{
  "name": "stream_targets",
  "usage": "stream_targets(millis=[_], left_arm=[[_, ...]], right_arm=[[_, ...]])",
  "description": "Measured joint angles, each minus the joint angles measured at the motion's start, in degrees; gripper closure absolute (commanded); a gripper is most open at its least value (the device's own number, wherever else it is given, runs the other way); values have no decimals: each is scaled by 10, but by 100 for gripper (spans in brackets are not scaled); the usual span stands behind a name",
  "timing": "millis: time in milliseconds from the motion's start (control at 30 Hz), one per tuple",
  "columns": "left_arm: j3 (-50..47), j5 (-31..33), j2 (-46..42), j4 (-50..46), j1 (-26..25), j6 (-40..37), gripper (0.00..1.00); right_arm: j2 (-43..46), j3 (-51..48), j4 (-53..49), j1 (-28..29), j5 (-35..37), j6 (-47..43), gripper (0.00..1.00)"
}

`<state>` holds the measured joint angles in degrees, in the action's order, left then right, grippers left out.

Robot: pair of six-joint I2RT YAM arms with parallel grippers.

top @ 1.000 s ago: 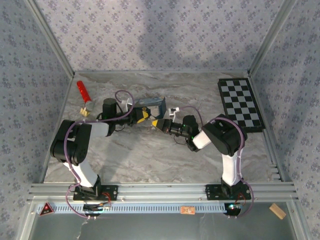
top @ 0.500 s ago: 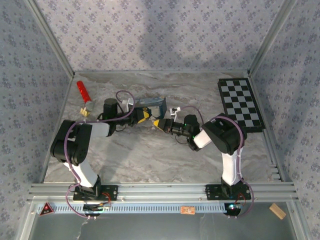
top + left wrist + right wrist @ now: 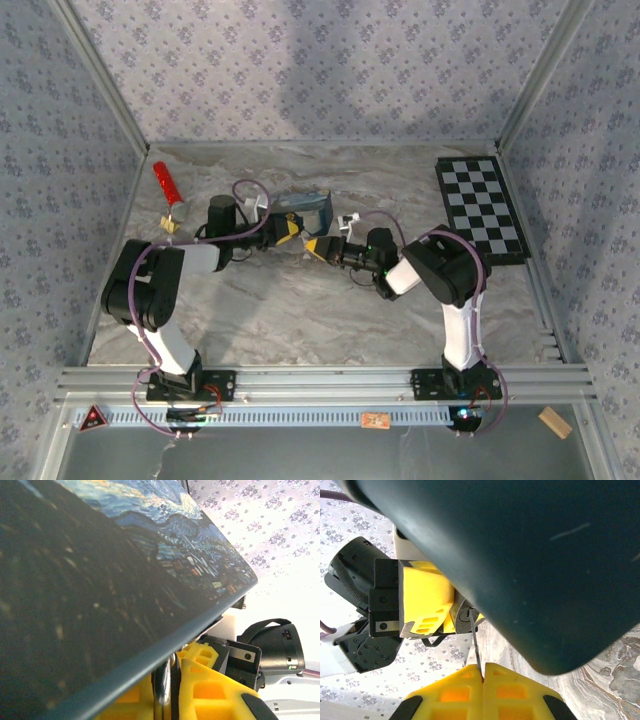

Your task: Unlock a padlock with a key

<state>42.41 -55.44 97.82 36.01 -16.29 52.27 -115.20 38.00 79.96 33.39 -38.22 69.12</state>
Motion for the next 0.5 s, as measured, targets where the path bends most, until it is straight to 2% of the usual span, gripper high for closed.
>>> stream_targets(millis=[233,500], left_arm=[[8,-1,0,-15,-8,-17,100],[10,-1,0,-20,-15,-24,100]], right_arm=[[1,2,-5,3,-13,1,100],[11,-20,-4,-23,-22,-2,100]])
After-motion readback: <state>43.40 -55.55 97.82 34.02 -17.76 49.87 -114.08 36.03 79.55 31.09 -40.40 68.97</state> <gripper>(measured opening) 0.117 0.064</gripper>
